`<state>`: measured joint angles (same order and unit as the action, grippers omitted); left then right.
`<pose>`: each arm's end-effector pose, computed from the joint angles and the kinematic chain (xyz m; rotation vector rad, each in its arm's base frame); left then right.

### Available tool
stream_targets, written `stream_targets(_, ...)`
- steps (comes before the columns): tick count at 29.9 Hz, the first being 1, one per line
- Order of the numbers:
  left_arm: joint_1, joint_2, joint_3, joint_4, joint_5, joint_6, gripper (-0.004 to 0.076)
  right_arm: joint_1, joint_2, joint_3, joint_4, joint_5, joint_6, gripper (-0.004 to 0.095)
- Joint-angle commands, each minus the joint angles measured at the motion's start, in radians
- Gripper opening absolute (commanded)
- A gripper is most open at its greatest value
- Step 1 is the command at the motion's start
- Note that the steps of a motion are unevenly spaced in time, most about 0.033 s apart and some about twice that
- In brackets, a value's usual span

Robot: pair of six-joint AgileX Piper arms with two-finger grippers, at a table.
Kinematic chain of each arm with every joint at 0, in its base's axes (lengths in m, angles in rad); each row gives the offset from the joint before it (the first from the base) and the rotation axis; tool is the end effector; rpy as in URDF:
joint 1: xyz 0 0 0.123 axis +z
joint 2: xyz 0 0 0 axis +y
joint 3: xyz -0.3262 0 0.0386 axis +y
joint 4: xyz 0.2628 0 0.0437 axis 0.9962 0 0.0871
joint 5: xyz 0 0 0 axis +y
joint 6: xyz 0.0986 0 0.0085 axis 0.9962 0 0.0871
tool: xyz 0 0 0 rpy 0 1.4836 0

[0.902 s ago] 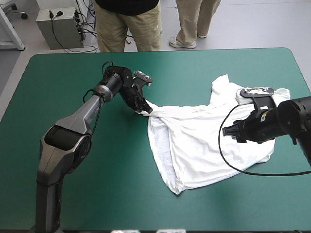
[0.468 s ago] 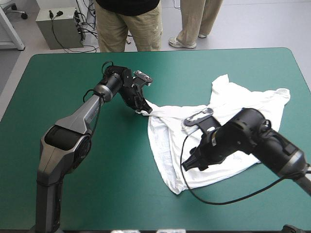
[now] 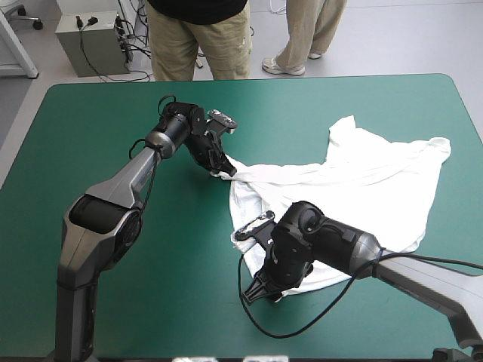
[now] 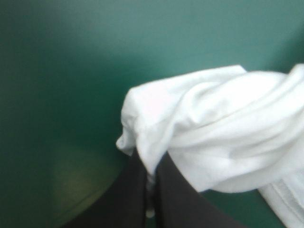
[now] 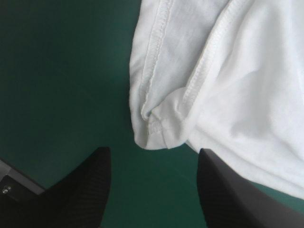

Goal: Fold the cloth

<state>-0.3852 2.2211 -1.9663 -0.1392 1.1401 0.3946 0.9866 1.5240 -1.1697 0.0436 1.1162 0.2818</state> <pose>0.4766 -0.2067 0.2406 1.0364 2.6786 -0.1912 0.1640 0.2551 0.3033 -1.0160 2.8302 0.2172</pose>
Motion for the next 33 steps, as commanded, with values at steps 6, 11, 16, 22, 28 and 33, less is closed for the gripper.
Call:
stream_targets(6,0.000,-0.040,-0.015,-0.008,0.023,-0.006,-0.0009,0.002,-0.028,0.100,0.019,-0.204,-0.005,0.0515)
stream_targets(11,0.016,-0.040,-0.015,-0.012,0.023,-0.006,-0.0009,0.002,0.016,0.169,0.018,-0.249,0.010,0.0513)
stream_targets(16,0.031,-0.040,-0.015,-0.023,0.023,-0.006,-0.0009,0.002,0.102,0.177,0.022,-0.299,0.007,0.0510)
stream_targets(22,0.040,-0.040,-0.015,-0.056,0.026,-0.006,-0.0009,0.002,0.141,0.177,0.020,-0.292,0.007,0.0001)
stream_targets(28,0.040,-0.050,-0.015,-0.060,0.062,-0.014,-0.0009,-0.019,0.123,0.177,-0.020,-0.267,0.050,-0.0017)
stream_targets(33,0.047,-0.118,-0.015,-0.062,0.094,-0.042,-0.0009,-0.122,-0.001,0.164,-0.090,-0.246,0.115,-0.0017)
